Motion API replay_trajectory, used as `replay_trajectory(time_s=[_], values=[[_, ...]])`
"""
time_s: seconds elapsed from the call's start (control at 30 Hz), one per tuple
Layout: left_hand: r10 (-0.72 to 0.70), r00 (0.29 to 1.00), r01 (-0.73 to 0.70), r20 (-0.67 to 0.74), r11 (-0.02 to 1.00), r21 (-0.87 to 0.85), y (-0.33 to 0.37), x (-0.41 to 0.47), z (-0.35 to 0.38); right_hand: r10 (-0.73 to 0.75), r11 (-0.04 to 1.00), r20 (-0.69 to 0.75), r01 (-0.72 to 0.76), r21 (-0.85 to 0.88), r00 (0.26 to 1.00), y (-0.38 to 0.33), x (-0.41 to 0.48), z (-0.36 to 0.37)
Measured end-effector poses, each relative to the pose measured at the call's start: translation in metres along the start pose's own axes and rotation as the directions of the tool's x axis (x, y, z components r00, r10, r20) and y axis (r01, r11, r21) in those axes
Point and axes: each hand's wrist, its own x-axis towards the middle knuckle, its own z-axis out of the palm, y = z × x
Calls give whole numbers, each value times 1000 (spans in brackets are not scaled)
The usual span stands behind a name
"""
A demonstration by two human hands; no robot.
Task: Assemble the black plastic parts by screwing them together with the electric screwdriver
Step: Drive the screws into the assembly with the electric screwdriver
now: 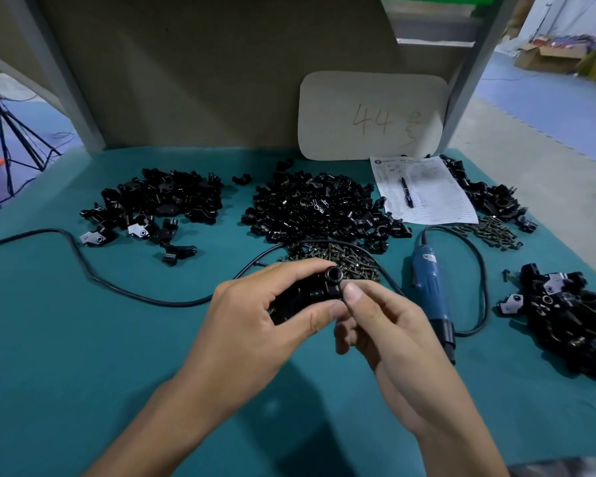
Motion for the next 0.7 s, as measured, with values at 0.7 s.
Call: replay_trajectory(time_s=[0.7], values=[[11, 999, -6, 39, 994, -106, 12, 1, -4, 15, 951, 54, -31, 309, 998, -8, -2, 10]])
